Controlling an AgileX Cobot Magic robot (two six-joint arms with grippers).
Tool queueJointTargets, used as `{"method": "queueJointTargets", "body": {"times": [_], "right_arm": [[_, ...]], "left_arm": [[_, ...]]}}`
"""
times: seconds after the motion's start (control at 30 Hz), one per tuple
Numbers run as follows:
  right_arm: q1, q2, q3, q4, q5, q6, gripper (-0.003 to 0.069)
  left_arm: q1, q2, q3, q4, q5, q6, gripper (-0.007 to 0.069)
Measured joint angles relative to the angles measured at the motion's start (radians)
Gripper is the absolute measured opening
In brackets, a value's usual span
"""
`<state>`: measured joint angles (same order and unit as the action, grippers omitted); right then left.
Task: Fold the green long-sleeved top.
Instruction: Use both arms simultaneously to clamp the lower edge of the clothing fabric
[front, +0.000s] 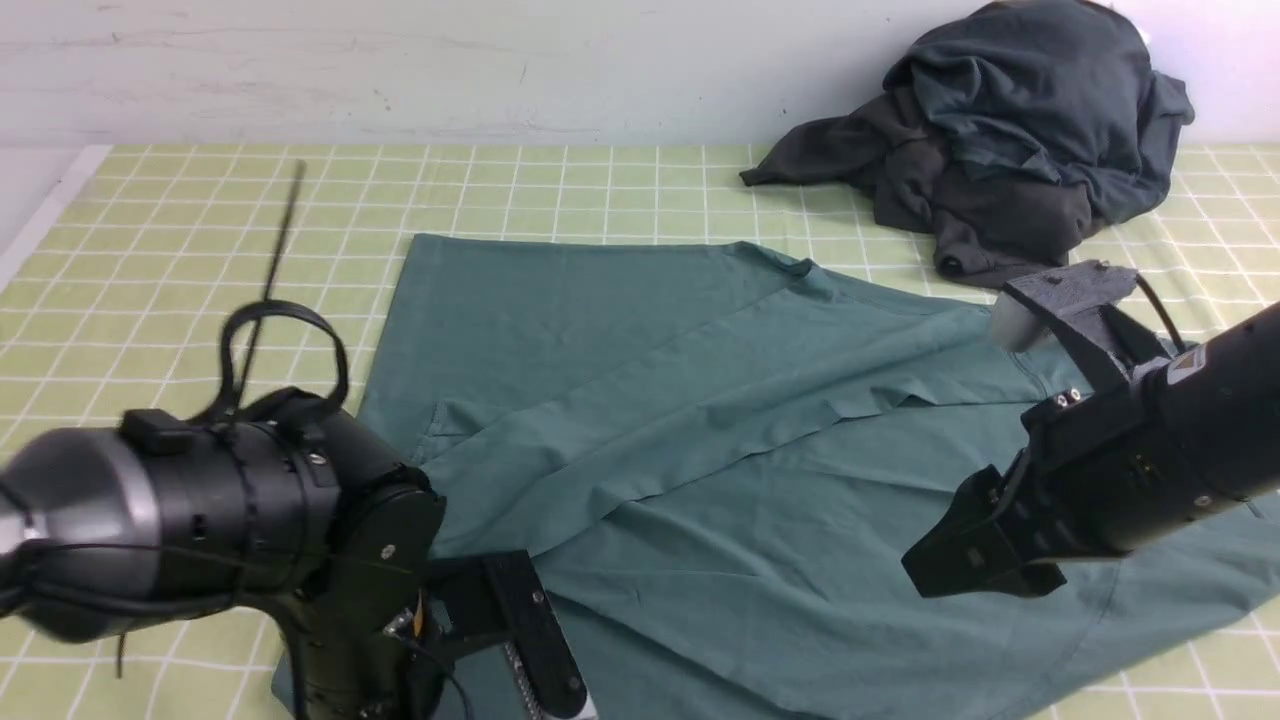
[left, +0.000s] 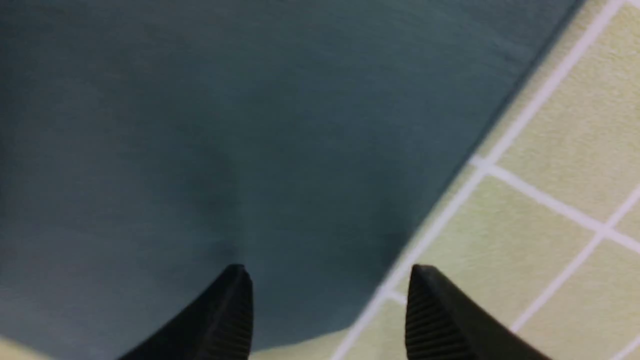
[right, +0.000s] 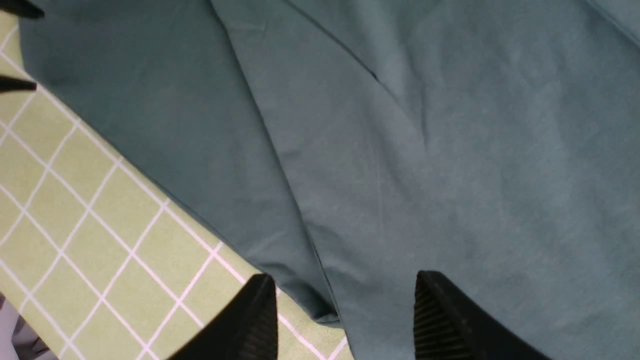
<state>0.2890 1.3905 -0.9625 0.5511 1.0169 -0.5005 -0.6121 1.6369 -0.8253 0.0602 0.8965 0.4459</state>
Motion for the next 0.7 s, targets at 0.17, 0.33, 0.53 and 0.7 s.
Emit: {"method": "queueJointTargets", "body": {"times": [0.17,0.33,0.53,0.7], "right_arm": [[0.000,0.000,0.000,-0.001,0.000,0.000,0.0351],[0.000,0.000,0.000,0.003,0.000,0.000,0.0351],[0.000,-0.001,0.000,0.015,0.000,-0.018,0.0351],[0.000,-0.046,0.002,0.107,-0.009,-0.138,0.0343]], "left_arm": [[-0.013,0.034,0.000,0.030,-0.018,0.000,0.0379],[-0.022,0.040,0.009,0.055,-0.044,0.001,0.0265],[-0.027,0.035,0.004,0.088,-0.033,-0.011,0.0031],[-0.026,-0.043,-0.038,0.134,0.043,-0.102,0.0006]]}}
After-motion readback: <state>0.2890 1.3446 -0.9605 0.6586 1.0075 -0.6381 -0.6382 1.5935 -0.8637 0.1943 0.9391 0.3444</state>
